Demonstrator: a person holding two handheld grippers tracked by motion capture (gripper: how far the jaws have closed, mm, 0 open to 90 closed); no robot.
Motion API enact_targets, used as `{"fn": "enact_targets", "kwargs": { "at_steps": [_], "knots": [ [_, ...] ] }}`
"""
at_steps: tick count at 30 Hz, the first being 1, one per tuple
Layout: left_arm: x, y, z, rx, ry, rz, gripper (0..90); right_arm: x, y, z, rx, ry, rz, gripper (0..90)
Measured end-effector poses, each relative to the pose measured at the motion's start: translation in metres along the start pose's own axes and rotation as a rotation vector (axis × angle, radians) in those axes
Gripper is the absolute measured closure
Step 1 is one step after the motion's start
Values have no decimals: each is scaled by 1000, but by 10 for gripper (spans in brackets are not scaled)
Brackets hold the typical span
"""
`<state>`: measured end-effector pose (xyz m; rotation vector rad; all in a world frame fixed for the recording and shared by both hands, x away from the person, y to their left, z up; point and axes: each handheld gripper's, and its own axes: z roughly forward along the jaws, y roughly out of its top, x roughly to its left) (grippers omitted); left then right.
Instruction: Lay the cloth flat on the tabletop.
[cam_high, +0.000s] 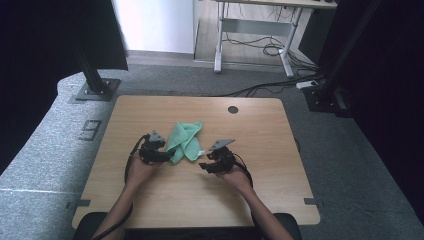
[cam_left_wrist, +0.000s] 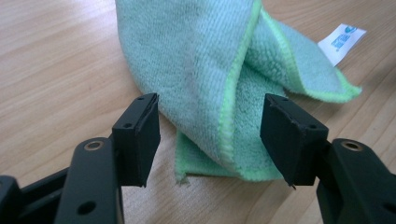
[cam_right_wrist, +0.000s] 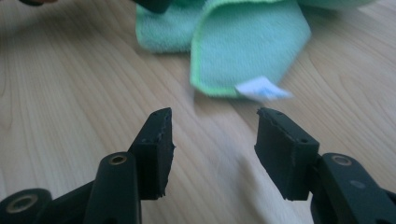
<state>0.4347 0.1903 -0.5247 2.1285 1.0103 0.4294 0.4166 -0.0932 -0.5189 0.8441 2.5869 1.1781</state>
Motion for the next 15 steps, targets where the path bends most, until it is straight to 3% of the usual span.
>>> {"fn": "enact_targets", "kwargs": {
  "at_steps": [9,14,15],
  "knots": [
    [0,-3,4,-8,5,-11,419,6,28,28,29,-1,-53,527],
    [2,-6,5,-5,1,-24,458,8,34,43,45,4,-72,542],
    [3,-7,5,-5,-7,-32,489,10,33,52,70,0,-81,559]
  ]
}}
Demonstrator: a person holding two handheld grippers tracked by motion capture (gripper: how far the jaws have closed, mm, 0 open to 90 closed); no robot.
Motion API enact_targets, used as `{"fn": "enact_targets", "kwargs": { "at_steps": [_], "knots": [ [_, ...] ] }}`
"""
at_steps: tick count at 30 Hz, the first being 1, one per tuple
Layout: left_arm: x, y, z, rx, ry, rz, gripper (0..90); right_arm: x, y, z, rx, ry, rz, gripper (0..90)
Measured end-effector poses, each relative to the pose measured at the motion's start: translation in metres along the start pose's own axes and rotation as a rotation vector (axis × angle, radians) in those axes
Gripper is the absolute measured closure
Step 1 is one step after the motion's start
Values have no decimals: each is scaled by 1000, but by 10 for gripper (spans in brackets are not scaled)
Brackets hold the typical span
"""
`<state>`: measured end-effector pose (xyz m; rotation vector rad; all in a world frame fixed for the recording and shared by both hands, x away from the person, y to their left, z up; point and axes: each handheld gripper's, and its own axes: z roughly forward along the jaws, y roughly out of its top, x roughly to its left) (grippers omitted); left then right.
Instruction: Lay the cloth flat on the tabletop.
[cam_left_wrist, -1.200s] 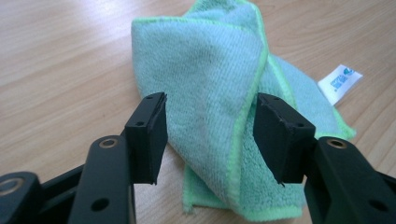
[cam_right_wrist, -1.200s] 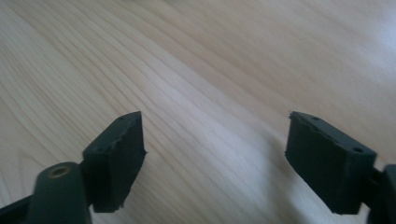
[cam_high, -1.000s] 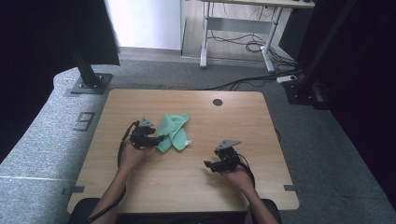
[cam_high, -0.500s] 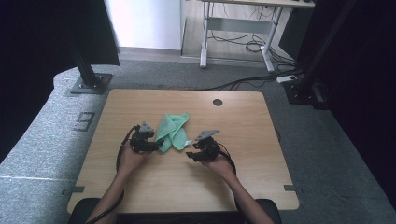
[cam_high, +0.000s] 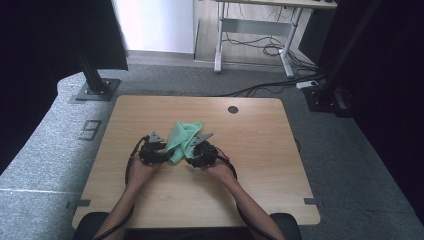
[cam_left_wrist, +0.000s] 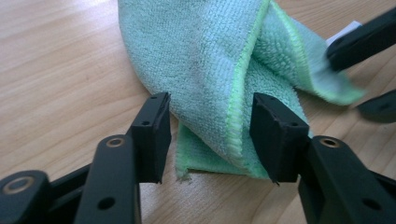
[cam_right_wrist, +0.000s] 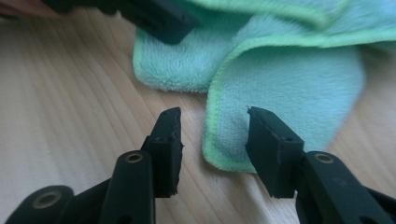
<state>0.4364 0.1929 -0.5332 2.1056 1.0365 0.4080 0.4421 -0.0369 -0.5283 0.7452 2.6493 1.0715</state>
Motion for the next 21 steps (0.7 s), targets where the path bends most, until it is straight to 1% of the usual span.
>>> {"fn": "enact_targets", "kwargs": {
  "at_steps": [1,2,3,4,5,7,9,11,14,15,16,20,21],
  "knots": [
    [0,0,0,0,0,0,510,0,0,0,0,0,0,559],
    [0,-1,1,6,-5,-4,541,1,-1,8,29,-5,-17,608],
    [0,-1,2,10,-9,-3,574,2,-2,10,25,-17,-19,654],
    [0,-2,3,15,-8,-2,611,1,-2,11,18,-17,-7,708],
    [-1,-2,4,20,-9,-4,651,1,-2,10,19,-26,5,743],
    [-1,-2,4,23,-16,-4,748,0,-2,9,31,-39,11,817],
    [-2,-1,3,14,-14,0,824,0,-3,7,28,-52,3,840],
    [-2,1,-2,-11,-13,-7,850,-1,-4,2,13,-62,7,846],
    [1,6,-14,-61,-15,-25,857,-4,-5,-12,-29,-66,18,846],
    [1,6,-14,-61,-15,-25,857,-5,-5,-19,-38,-73,13,846],
    [3,9,-22,-94,-24,-45,857,-6,-4,-25,-52,-77,20,845],
    [5,15,-37,-152,-45,-84,857,-14,-3,-54,-102,-96,47,843],
    [5,15,-37,-152,-45,-84,857,-14,-3,-54,-102,-96,47,843]
  ]
}}
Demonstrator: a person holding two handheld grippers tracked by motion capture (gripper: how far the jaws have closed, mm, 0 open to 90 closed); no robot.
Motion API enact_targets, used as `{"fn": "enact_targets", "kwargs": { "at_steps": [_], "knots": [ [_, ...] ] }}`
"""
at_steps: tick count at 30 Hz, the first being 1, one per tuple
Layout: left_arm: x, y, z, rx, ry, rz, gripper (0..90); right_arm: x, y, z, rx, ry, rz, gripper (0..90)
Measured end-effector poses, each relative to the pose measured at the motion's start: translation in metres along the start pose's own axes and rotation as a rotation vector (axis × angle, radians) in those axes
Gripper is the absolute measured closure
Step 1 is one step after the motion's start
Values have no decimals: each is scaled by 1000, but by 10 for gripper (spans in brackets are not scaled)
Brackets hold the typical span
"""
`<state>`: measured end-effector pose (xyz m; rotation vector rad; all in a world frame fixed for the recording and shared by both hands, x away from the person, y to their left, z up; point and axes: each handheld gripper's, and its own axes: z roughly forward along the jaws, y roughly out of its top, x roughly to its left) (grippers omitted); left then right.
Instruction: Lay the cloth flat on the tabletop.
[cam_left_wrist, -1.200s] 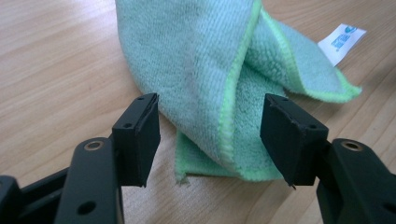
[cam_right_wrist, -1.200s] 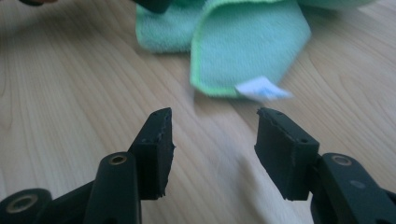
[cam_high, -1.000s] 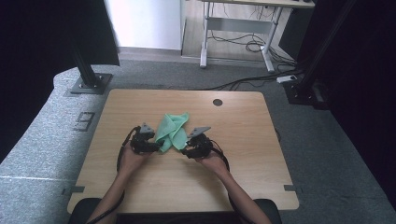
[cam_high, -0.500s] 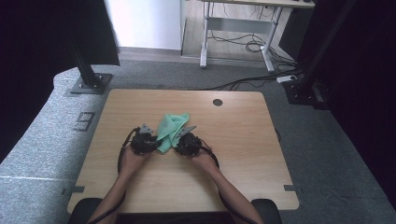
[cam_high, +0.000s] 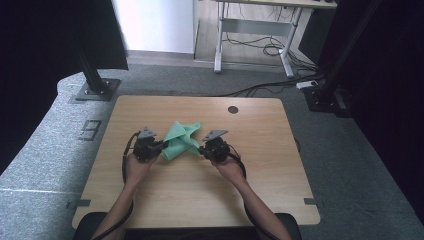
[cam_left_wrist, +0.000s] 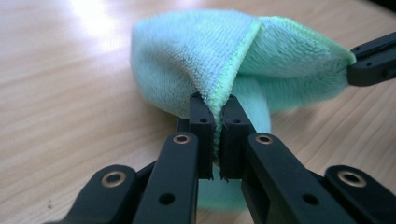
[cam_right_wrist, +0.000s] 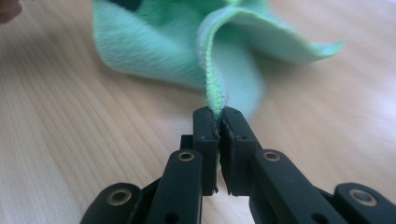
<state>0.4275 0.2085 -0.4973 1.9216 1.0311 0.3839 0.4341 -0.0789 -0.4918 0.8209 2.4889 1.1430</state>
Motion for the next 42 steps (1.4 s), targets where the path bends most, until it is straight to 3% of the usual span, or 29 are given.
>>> {"fn": "enact_targets", "kwargs": {
  "at_steps": [1,4,8,10,15,19,22,24,27,28,29,30,32,36,42],
  "knots": [
    [-1,5,-6,-26,-6,-5,857,-6,1,-13,-25,-12,14,842],
    [-1,13,-16,-67,-10,-16,857,-16,0,-31,-46,-29,36,842],
    [1,16,-21,-77,0,-29,853,-25,-8,-42,-35,-53,59,840],
    [6,9,-13,-17,2,-58,847,-35,-25,-43,6,-69,99,837],
    [12,-14,11,138,39,-61,822,-44,-58,-33,73,-55,161,827],
    [12,-23,20,184,55,-48,788,-44,-73,-27,112,-47,175,823],
    [11,-23,21,201,77,-28,642,-43,-74,-27,131,-49,162,810],
    [10,-22,21,205,76,-16,516,-42,-74,-29,135,-54,153,751],
    [9,-20,18,192,66,-6,410,-43,-72,-35,114,-102,143,573],
    [8,-19,18,188,62,-11,410,-43,-72,-35,114,-102,143,573],
    [7,-18,19,198,64,-8,374,-46,-68,-40,83,-125,158,484],
    [7,-18,19,198,64,-8,362,-46,-68,-40,83,-125,158,484],
    [7,-23,26,230,95,0,330,-50,-62,-40,59,-142,168,408],
    [6,-30,32,253,127,32,290,-51,-59,-24,83,-150,163,353],
    [-2,-31,32,262,122,53,290,-48,-70,-7,145,-174,143,310]
  ]
}}
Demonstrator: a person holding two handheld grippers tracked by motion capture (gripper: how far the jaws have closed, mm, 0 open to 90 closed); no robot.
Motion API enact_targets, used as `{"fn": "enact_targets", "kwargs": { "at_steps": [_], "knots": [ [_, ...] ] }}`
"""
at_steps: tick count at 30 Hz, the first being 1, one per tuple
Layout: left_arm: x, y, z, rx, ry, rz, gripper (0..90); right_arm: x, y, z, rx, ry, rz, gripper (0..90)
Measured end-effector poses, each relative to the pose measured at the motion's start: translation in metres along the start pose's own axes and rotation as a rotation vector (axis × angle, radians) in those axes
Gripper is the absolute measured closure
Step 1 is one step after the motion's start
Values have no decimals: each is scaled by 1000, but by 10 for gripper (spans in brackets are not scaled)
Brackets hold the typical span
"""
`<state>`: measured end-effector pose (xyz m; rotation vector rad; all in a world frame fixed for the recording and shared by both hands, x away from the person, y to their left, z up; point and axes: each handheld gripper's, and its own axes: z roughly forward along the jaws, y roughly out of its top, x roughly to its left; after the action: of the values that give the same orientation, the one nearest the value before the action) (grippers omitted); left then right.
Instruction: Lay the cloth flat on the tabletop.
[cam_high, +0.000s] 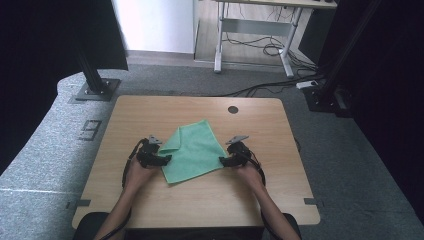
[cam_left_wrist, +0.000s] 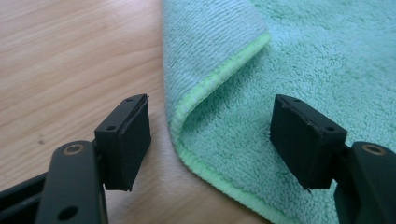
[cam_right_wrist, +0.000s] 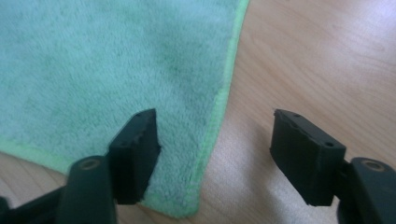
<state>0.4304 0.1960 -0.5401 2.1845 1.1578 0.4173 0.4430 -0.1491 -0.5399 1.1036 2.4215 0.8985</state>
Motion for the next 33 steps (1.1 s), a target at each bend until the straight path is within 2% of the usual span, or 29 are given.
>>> {"fn": "enact_targets", "kwargs": {
  "at_steps": [2,5,7,8,9,10,11,14,18,20,21,24,27,32,33],
  "knots": [
    [-2,0,-1,4,-7,7,289,-1,-5,-3,-4,1,19,310],
    [-13,-3,-3,11,-28,27,277,1,-15,-11,-14,-4,13,310],
    [-16,-3,-3,16,-37,34,272,0,-23,-17,-20,7,26,310],
    [-19,-2,-4,24,-45,43,272,0,-23,-17,-20,7,26,310],
    [-24,-1,-6,20,-55,70,271,0,-31,-23,-25,20,36,310],
    [-24,-1,-6,20,-55,70,271,0,-31,-23,-25,20,36,310],
    [-29,4,-9,9,-43,94,269,1,-38,-28,-32,29,41,310],
    [-36,13,-10,-14,-45,114,268,2,-47,-35,-32,29,39,311],
    [-42,24,1,-4,-41,145,266,4,-56,-44,-30,31,37,311],
    [-42,26,5,3,-36,156,262,4,-60,-48,-30,32,35,311],
    [-42,30,14,24,-20,172,261,4,-62,-49,-32,33,37,310],
    [-41,33,19,28,8,187,258,4,-65,-51,-36,34,34,309],
    [-32,41,22,3,46,156,261,4,-68,-53,-41,34,33,308],
    [-21,46,20,-5,84,132,262,4,-68,-53,-44,35,35,308],
    [-14,47,20,-5,106,113,262,4,-68,-53,-45,35,35,308]
  ]
}}
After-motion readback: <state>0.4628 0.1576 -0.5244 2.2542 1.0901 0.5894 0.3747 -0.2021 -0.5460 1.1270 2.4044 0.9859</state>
